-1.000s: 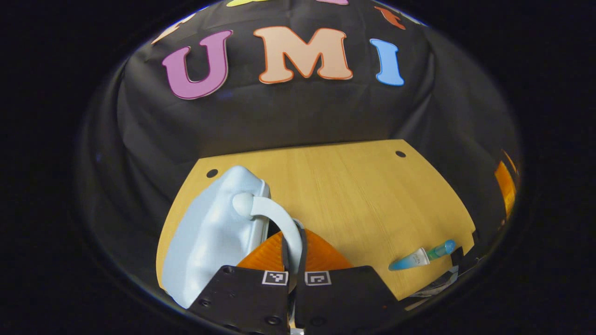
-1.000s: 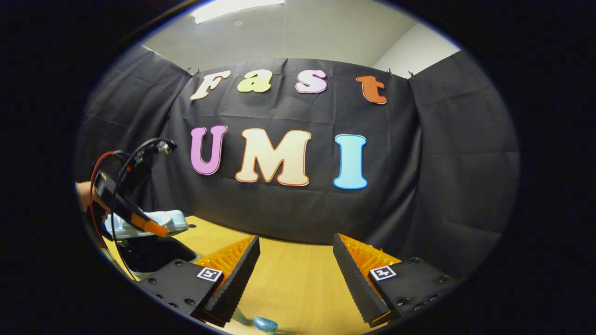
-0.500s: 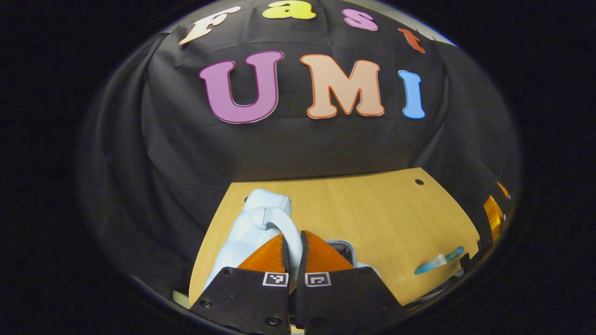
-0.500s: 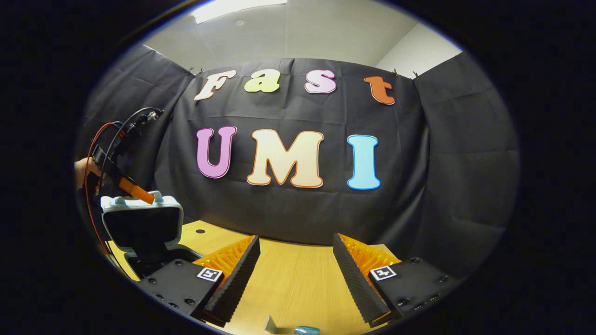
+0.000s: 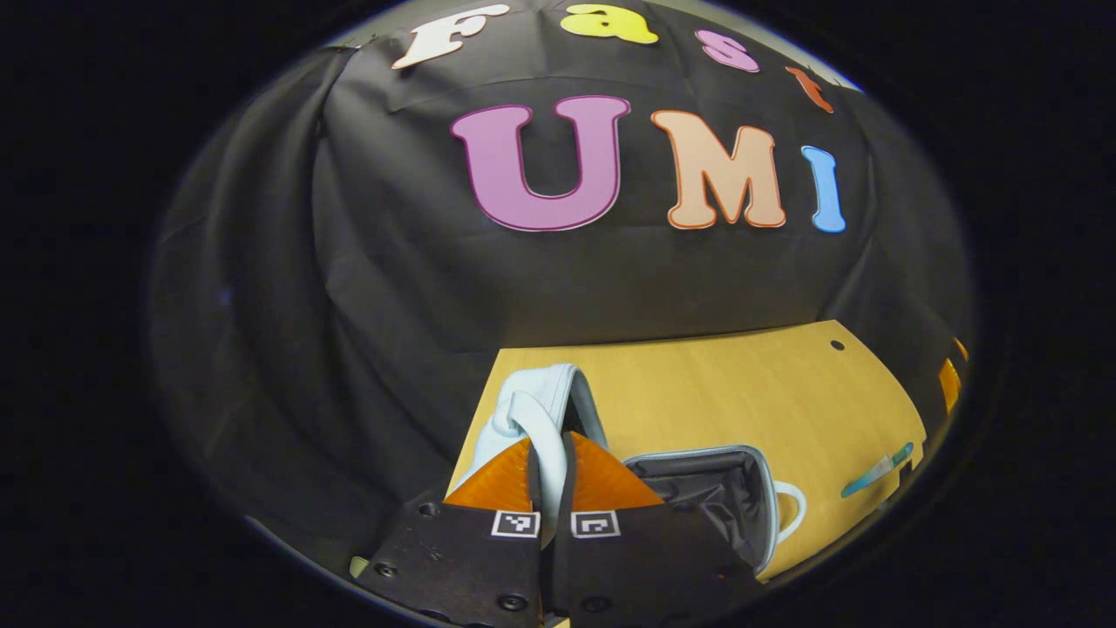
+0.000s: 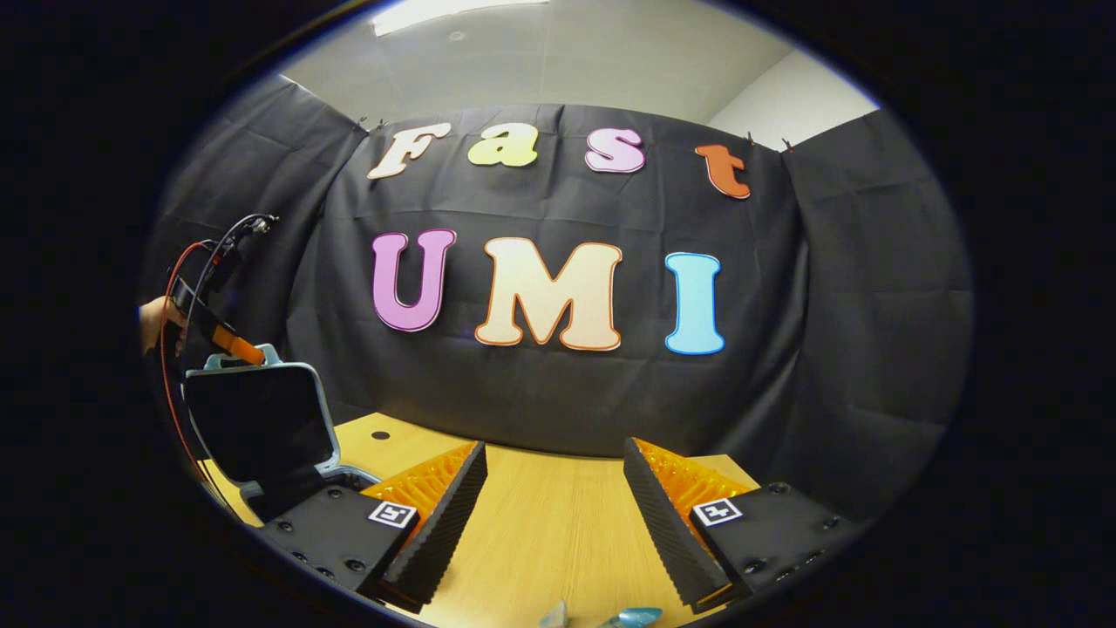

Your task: First open the suitcase, pack the skin care products into it, and then close the suitcase.

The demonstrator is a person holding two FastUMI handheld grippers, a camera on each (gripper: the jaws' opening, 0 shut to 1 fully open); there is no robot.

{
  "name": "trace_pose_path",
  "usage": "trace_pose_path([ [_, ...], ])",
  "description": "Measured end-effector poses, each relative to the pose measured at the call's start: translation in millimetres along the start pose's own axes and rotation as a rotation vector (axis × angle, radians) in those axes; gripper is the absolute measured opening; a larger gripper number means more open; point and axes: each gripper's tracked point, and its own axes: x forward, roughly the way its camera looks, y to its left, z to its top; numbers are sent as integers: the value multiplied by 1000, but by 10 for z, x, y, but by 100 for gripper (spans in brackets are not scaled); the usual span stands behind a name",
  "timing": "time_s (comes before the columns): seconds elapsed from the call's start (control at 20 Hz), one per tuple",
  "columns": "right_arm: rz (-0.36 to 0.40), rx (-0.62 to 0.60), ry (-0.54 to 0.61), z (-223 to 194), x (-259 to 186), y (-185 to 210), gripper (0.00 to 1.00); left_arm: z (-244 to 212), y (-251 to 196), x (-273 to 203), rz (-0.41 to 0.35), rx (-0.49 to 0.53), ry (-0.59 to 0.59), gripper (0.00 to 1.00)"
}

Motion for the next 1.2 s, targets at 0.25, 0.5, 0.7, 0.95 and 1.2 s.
trace_pose_path([
  [0.25,3,-29,6,12,44,123,99,-251,680,204,101,-41,7,0],
  [0.5,-19,-53,34,-83,121,58,99,-640,1290,395,200,-110,24,0],
  [0.7,-37,-48,62,-152,140,-7,99,-1130,1526,569,206,-176,109,0],
  [0.95,-52,-51,93,-237,116,-57,99,-1783,1615,851,243,-247,228,0],
  [1.2,-63,-53,115,-281,85,-125,99,-2051,1802,921,386,-240,181,19],
])
